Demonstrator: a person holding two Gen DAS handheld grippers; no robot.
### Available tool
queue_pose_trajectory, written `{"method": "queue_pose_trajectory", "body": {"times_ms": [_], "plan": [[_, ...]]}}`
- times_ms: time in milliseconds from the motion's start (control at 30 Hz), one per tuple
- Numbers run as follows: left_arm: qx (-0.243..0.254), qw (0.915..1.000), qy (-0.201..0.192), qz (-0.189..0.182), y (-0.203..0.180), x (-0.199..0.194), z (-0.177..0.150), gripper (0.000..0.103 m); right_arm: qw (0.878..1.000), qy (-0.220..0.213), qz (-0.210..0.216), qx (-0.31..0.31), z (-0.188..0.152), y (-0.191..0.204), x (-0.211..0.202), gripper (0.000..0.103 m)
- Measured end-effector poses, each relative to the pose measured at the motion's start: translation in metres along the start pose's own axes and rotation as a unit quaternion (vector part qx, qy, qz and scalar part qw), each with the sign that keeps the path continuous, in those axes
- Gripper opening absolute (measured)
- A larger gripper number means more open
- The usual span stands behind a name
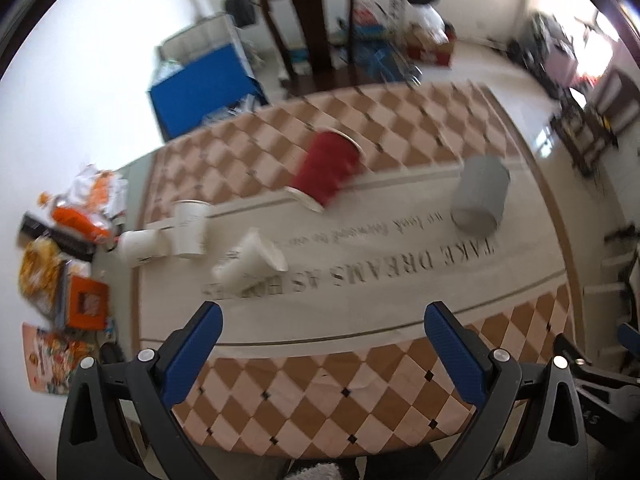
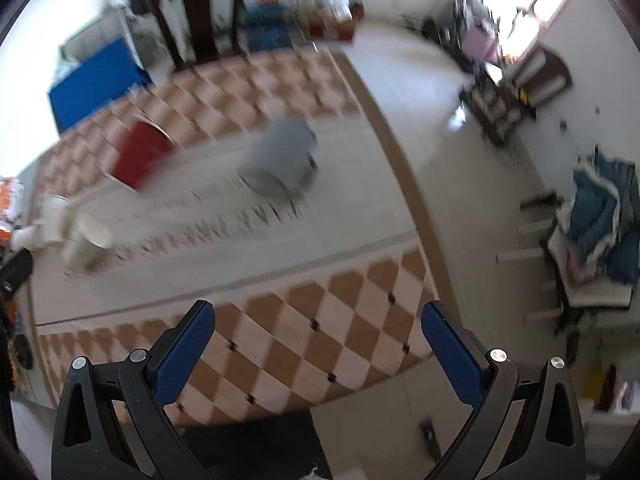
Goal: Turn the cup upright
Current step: 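Reach the left gripper to the grey mug and grasp its body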
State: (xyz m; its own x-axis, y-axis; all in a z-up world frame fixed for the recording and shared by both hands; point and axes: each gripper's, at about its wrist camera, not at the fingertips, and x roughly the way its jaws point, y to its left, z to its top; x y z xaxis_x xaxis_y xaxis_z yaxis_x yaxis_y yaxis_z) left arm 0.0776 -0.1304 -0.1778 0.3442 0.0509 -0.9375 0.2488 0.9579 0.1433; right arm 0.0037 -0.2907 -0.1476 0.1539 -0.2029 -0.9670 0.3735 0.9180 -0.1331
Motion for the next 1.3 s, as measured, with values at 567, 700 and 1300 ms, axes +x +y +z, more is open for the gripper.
{"method": "queue_pose_trajectory", "body": {"times_ms": [567,700,1300], "plan": [[0.115,0.9882,0.054,-0.086,-0.138,0.107,0.091,0.097,0.99,0.132,-0.006,0.054,0.023,-0.066,0.196,0.091],[0.131,0.9849,0.061,-0.096,-0.157,0.124,0.114,0.085,0.988,0.14,0.003,0.063,0.043,-0.075,0.22,0.084],[0.204,0.9617,0.143,-0.113,-0.217,0.2,0.139,0.085,0.982,0.17,0.005,0.086,0.099,-0.096,0.285,0.082]]}}
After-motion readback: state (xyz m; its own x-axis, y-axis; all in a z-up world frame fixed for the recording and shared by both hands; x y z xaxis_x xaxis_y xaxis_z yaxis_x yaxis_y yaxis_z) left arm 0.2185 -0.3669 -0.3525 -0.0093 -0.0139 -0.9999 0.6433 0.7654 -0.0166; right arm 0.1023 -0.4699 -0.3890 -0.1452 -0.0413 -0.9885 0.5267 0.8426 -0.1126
